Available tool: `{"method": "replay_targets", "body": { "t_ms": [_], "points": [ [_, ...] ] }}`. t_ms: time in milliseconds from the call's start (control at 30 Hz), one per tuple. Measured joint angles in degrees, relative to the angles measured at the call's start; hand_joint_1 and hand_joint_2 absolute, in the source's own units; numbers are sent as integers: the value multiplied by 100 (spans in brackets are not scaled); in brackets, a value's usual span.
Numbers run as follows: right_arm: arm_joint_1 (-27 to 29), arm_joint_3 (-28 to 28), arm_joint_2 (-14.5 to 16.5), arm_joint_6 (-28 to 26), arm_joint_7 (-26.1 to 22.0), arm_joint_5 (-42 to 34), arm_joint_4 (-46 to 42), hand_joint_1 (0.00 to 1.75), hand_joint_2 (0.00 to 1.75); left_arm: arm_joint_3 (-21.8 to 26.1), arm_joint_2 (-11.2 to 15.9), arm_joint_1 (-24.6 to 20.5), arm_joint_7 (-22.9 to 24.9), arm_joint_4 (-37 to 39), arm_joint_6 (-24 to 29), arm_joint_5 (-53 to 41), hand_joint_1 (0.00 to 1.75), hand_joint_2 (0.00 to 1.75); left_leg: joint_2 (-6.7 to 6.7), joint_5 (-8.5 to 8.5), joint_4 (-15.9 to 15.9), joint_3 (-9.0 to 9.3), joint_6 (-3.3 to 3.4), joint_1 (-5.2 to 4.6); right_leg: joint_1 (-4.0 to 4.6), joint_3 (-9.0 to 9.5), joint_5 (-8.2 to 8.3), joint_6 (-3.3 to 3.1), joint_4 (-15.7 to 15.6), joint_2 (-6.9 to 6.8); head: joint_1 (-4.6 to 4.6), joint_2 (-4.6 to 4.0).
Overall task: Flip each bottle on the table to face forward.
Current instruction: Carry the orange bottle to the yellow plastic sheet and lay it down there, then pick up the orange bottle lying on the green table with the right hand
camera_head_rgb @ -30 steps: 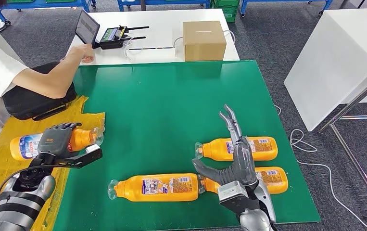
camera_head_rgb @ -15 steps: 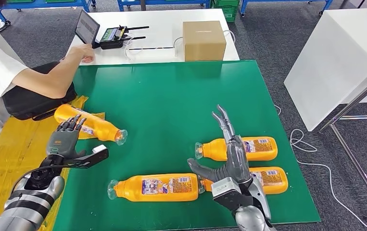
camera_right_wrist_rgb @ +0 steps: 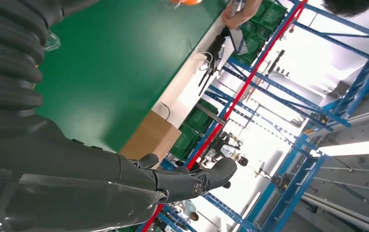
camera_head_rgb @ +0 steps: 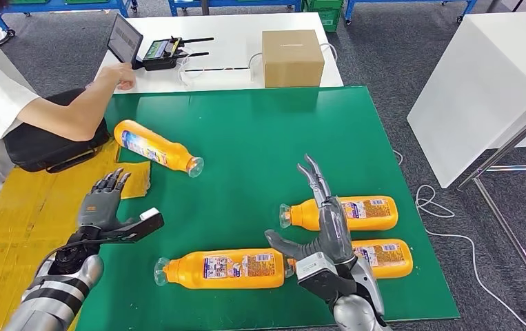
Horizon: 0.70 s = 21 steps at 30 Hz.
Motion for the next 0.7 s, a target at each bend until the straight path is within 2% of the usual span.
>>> {"method": "replay_targets", "body": {
  "t_ms": [100, 200, 300, 467, 700],
  "points": [
    [-3, 53, -5, 16, 121, 182, 81, 0, 175, 179, -170, 175, -979, -405, -36, 1619, 0, 175, 0, 0, 0, 0, 0, 0, 0, 0, 0, 0, 0, 0, 1, 0],
    [-46, 273, -30, 66, 369, 793, 299, 0, 175, 418, -399, 391, -2105, -1215, -650, 3949, 0, 175, 0, -1, 0, -3, 1, 0, -1, 0, 0, 0, 0, 1, 1, 0],
    [-169, 672, -63, 141, 628, 1415, 658, 0, 175, 664, -600, 531, -2566, -2137, -1270, 5465, 0, 175, 0, -2, 0, -7, 2, 0, -1, 0, 0, 0, -1, 1, 0, 0],
    [-525, 1389, -91, 462, 1002, 1995, 1371, 0, 175, 907, -816, 594, -2726, -3109, -1667, 6201, 0, 175, -1, -1, 0, -7, 1, 1, 1, 1, 0, 0, -1, 0, 0, 0],
    [-1014, 2152, -11, 669, 1172, 2296, 2399, 0, 175, 920, -994, 593, -2759, -3454, -1716, 6213, 0, 175, 0, 1, 0, 0, -1, 2, 1, 1, 0, 0, 2, 0, 1, 0]
  ]
}}
